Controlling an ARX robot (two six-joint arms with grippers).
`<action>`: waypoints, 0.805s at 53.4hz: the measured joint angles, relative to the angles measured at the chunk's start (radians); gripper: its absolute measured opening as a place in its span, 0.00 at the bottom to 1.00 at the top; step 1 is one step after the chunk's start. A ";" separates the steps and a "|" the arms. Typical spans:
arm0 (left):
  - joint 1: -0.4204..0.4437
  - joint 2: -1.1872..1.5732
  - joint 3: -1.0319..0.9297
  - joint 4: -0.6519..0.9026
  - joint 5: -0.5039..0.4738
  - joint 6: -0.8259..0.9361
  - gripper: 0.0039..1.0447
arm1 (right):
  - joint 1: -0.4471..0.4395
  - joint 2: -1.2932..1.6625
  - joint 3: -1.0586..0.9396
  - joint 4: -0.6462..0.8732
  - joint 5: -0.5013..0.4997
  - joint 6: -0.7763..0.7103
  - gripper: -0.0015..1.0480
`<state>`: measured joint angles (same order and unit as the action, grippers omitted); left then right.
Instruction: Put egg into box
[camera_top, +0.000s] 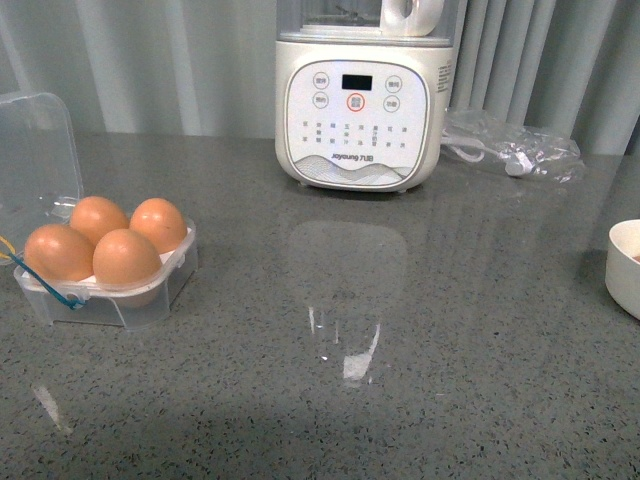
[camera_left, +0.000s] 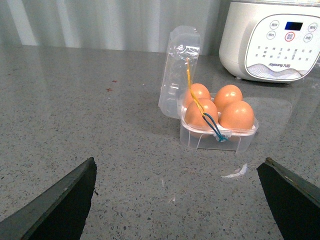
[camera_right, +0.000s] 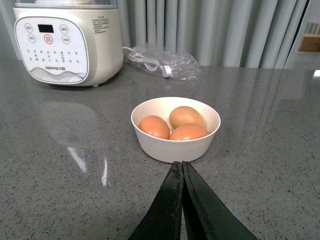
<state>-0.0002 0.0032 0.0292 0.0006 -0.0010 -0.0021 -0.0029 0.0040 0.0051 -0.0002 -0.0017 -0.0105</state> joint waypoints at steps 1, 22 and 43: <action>0.000 0.000 0.000 0.000 0.000 0.000 0.94 | 0.000 0.000 0.000 0.000 0.000 0.000 0.03; 0.000 0.000 0.000 0.000 0.000 0.000 0.94 | 0.000 0.000 0.000 0.000 0.000 0.000 0.52; 0.000 0.000 0.000 0.000 0.000 0.000 0.94 | 0.000 0.000 0.000 0.000 0.000 0.001 0.93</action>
<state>-0.0002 0.0032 0.0292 0.0006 -0.0010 -0.0021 -0.0029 0.0040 0.0051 -0.0002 -0.0017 -0.0097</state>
